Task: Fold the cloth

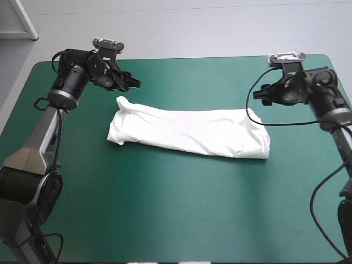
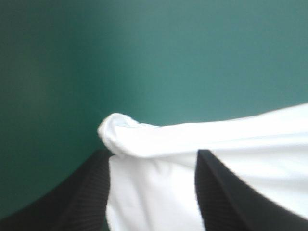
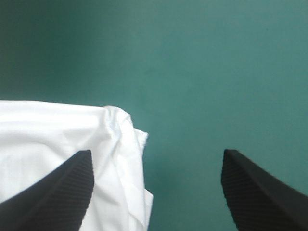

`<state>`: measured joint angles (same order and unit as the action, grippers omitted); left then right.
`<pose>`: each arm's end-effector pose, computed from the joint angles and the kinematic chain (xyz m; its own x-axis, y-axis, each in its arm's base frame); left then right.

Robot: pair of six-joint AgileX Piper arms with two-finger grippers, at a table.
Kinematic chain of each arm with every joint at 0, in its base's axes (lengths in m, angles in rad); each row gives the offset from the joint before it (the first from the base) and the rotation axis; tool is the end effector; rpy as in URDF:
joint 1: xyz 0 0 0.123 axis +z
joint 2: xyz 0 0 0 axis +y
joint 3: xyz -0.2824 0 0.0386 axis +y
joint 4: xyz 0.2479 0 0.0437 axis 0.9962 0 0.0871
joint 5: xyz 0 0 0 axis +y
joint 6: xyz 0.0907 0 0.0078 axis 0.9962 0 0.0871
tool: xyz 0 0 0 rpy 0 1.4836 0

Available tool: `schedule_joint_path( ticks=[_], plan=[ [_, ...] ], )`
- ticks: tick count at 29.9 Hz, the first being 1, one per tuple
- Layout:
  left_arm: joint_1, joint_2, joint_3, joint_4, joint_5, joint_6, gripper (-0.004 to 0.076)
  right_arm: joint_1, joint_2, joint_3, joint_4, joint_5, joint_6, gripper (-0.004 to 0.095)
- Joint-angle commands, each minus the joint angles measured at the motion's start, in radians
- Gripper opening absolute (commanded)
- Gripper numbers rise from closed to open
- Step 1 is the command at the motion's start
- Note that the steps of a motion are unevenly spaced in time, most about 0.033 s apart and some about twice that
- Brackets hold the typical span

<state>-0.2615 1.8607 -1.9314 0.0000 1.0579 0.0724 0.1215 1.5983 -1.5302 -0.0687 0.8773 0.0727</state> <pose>0.4042 -0.1082 0.3723 -0.7360 0.2719 -0.6200 0.3126 0.9488 0.0450 0.3540 0.0384 0.3622 -0.7525 -0.0630 -0.6556 -0.0651 0.9977 -0.0211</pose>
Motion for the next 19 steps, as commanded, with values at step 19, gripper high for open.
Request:
schedule_joint_path(
  ticks=[19],
  plan=[
    [-0.261, 0.187, -0.040, -0.191, -0.064, 0.097, 0.0021, -0.319, -0.078, 0.252, 0.579, 0.062, -0.400, 0.0671]
  ],
)
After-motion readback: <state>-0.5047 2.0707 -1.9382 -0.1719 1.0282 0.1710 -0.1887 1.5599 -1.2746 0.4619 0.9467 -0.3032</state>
